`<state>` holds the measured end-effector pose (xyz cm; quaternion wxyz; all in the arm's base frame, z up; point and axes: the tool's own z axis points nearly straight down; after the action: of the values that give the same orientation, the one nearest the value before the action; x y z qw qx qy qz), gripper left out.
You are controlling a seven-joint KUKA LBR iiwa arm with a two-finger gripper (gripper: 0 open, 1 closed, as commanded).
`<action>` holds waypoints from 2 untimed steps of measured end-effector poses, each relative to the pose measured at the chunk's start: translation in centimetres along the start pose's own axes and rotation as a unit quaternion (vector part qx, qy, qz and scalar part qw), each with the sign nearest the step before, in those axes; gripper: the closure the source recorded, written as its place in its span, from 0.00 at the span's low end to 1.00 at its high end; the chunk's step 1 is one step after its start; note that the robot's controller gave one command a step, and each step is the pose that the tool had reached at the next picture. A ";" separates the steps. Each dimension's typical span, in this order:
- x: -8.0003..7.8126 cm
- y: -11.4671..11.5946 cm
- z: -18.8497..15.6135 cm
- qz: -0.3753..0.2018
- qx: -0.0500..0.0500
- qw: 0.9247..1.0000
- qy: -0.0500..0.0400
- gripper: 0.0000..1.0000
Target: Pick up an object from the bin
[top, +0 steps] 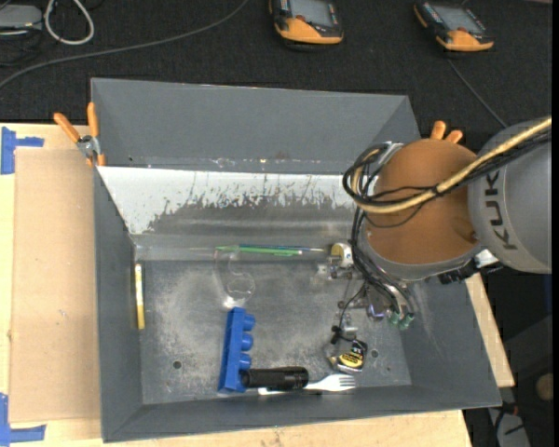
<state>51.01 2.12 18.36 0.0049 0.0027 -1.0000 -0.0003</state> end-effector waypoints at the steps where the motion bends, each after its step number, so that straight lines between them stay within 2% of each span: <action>1: -0.2 0.0 -0.4 0.001 0.000 1.000 -0.004 0.00; 2: 1.9 3.8 8.0 -0.064 0.000 0.998 -0.004 0.00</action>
Offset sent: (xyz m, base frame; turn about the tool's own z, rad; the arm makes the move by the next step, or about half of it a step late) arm -0.0298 0.0528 -0.1136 -0.1826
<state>48.97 5.93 10.38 0.0012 0.0669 -0.9978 -0.0003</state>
